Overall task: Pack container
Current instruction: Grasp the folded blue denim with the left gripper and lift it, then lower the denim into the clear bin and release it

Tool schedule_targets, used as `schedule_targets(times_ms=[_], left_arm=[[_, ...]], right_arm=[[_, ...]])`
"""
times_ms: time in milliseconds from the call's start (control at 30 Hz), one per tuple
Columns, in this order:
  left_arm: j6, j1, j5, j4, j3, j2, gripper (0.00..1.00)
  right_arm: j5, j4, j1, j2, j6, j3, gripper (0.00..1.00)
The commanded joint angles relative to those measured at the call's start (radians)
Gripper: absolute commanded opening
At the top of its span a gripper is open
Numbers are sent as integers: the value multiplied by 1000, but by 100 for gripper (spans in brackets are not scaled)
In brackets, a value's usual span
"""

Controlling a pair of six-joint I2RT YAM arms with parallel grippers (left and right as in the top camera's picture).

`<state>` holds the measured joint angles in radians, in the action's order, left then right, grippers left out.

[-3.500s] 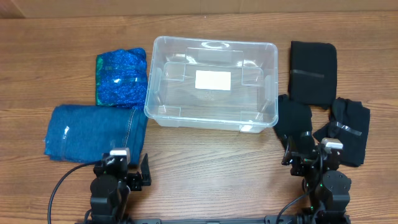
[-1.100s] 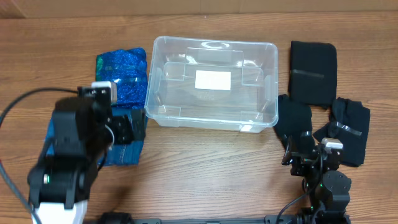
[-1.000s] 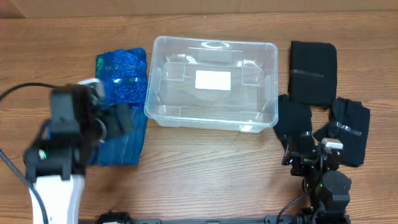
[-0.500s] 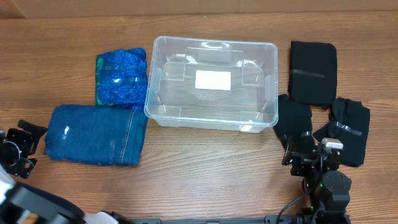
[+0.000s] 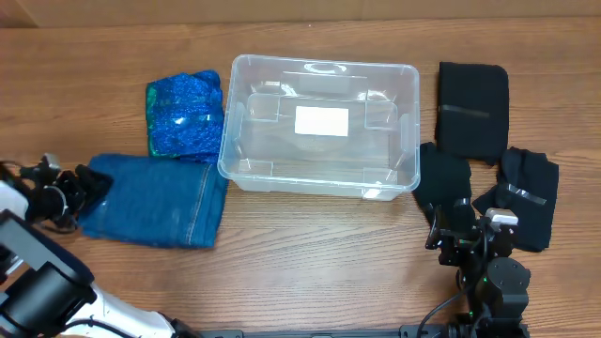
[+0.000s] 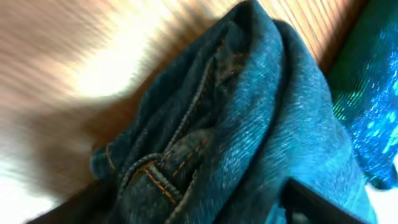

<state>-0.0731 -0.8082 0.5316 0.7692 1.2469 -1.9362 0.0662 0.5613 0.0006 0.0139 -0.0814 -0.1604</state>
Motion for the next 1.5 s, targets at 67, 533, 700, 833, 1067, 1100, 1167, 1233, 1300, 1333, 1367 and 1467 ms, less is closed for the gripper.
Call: schedule_targets(times_ms=[67,533,700,833,1067,1100,1167,1233,1300,1333,1367,1467], left_arm=[[-3,135,-41,43,9,-50,19],[259,135,296,566,568,376,4],[559,203,380,396,614,550,4],[829,471,221,174,614,597,4],[1111,1028,-278,-9,613,435,4],[1136,1094,-324,-36,613,389,4],[1197,1160,-380,-40,613,332,4],[1268,1223,-431,-34,613,254,4],[1323,1264,-452,-34,613,192,4],[1335,1296,-486,-29,613,143,4],[1342,1310,-498,-26,613,121,4],[1382,1350,-534,-26,613,49,4]], right_arm=[[-2,1,-3,-11,0,10,100],[-2,1,-3,-11,0,10,100],[-2,1,-3,-11,0,10,100],[-2,1,-3,-11,0,10,100],[-2,1,-3,-11,0,10,100],[-2,1,-3,-11,0,10,100],[-2,1,-3,-11,0,10,100],[-2,1,-3,-11,0,10,100],[-2,1,-3,-11,0,10,100],[-2,1,-3,-11,0,10,100],[-2,1,-3,-11,0,10,100],[-2,1,-3,-11,0,10,100]])
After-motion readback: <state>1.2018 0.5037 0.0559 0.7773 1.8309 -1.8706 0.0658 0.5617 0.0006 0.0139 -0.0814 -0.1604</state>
